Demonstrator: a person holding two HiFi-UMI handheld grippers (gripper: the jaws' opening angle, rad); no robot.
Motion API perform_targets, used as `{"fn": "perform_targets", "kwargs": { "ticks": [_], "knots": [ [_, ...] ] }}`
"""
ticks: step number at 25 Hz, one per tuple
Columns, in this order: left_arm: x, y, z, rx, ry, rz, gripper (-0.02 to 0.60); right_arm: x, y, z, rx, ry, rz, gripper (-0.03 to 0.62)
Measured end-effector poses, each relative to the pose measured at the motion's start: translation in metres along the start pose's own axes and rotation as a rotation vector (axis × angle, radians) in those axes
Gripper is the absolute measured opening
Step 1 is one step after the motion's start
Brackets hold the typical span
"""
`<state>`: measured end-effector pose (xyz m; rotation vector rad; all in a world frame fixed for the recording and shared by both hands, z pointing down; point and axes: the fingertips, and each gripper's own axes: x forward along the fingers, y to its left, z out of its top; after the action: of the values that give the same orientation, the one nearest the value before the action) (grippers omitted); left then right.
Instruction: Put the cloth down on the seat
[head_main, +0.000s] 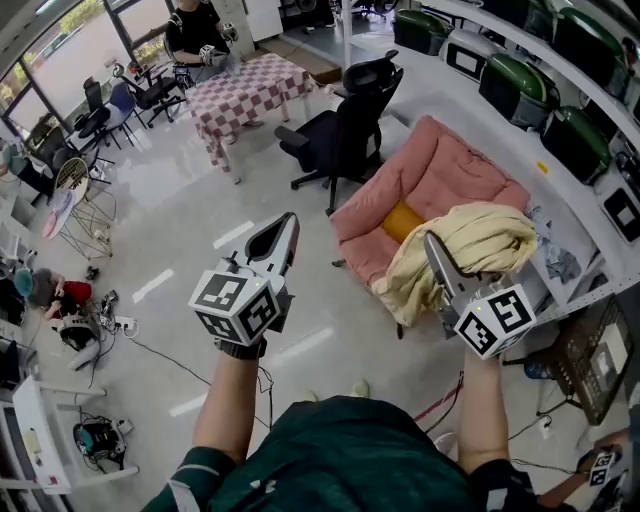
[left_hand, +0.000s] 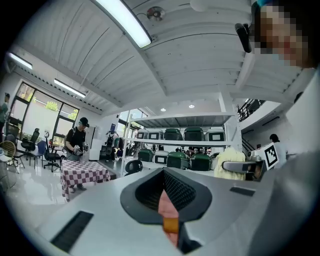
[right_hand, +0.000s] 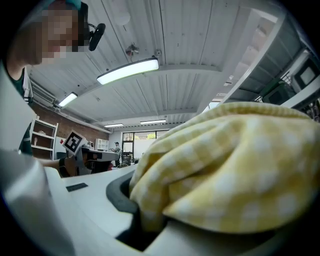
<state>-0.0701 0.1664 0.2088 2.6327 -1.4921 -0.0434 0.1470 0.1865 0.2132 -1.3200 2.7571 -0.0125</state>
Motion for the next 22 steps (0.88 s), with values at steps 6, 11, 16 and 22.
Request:
{"fn": "perform_targets", "kwargs": {
  "ticks": [6, 11, 16, 22],
  "knots": [
    [0.018, -0.02, -0.017, -0.012, 0.003, -0.02, 0.006, -0.011, -0.022, -0.013, 0.039, 0.014, -0.01, 0.075],
    [0.026, -0.013, -0.025, -0.005, 0.017, -0.017, 0.006, -0.004, -0.031, -0.026, 0.046, 0.026, -0.038, 0.075],
    [0.047, 0.017, -0.033, -0.022, 0.017, -0.018, 0.006, 0.021, -0.04, -0.043, 0.051, 0.061, -0.055, 0.075],
    [0.095, 0.051, -0.038, -0.014, 0.025, -0.067, 0.006, 0.065, -0.064, -0.054, 0.036, 0.096, -0.097, 0.075]
  ]
}}
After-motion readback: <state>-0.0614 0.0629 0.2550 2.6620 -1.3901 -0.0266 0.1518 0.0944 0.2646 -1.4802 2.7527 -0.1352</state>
